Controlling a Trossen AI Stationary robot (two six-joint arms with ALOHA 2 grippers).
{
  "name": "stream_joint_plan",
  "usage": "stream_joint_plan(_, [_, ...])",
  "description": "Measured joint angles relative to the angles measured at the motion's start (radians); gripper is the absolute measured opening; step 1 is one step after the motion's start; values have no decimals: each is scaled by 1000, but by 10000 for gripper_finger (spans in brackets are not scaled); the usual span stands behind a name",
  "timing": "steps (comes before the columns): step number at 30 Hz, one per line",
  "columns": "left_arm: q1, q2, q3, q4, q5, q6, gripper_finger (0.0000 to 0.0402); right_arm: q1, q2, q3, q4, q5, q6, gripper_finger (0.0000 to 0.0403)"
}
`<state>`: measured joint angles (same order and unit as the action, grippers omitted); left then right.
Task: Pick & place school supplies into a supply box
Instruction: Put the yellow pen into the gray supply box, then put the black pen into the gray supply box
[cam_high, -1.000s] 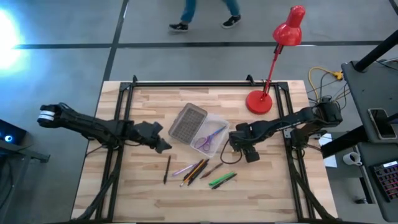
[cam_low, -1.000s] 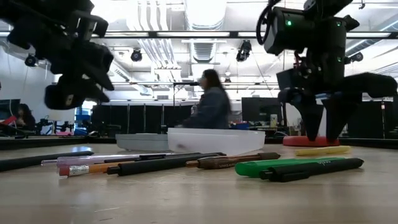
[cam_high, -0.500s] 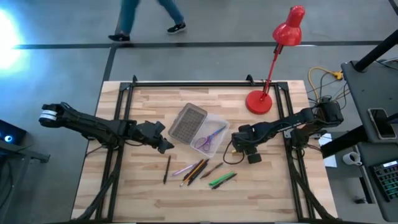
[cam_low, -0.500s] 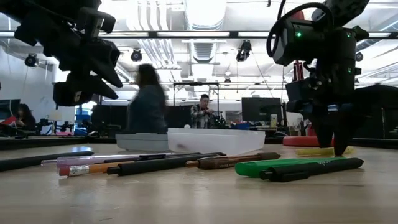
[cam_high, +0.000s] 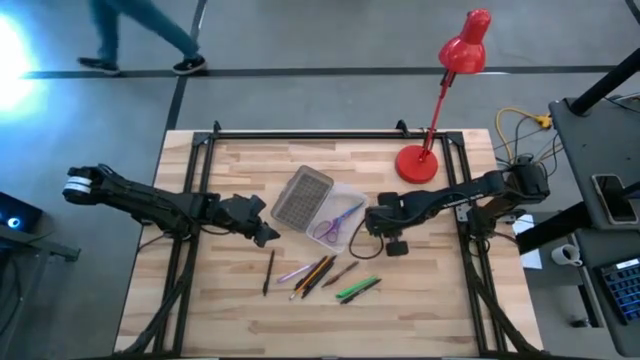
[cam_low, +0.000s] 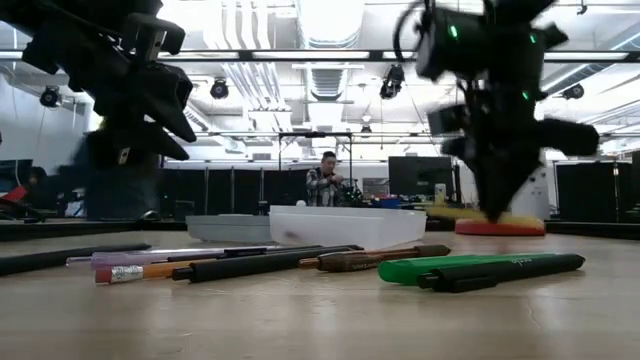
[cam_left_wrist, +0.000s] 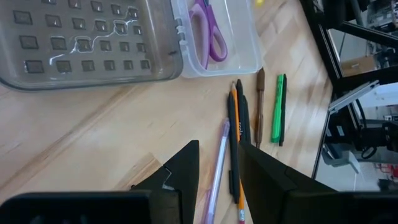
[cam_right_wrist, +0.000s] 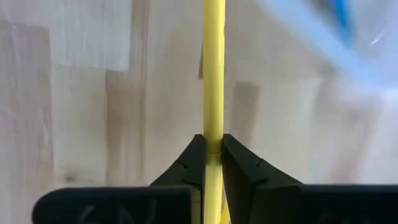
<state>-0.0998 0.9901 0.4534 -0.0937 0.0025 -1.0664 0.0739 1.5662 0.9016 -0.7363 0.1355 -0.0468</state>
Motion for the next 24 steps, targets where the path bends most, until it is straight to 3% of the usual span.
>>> stream_joint_plan(5, [0, 0, -2, 0, 0, 0, 95, 14, 0, 157, -65, 105, -222, 19])
stream_joint_plan(8, [0, 0, -6, 0, 0, 1, 95, -7, 16, 229, -41, 108, -365, 19])
stream_joint_plan(14, [-11, 0, -19, 1, -5, -3, 95, -72, 175, 336, 41, 107, -620, 38])
stream_joint_plan(19, [-40, 0, -29, 0, -9, -67, 95, -84, 322, 421, 34, 133, -652, 77])
stream_joint_plan(24, [-78, 0, -31, -1, -88, -178, 95, -84, 325, 465, 46, 129, -567, 120])
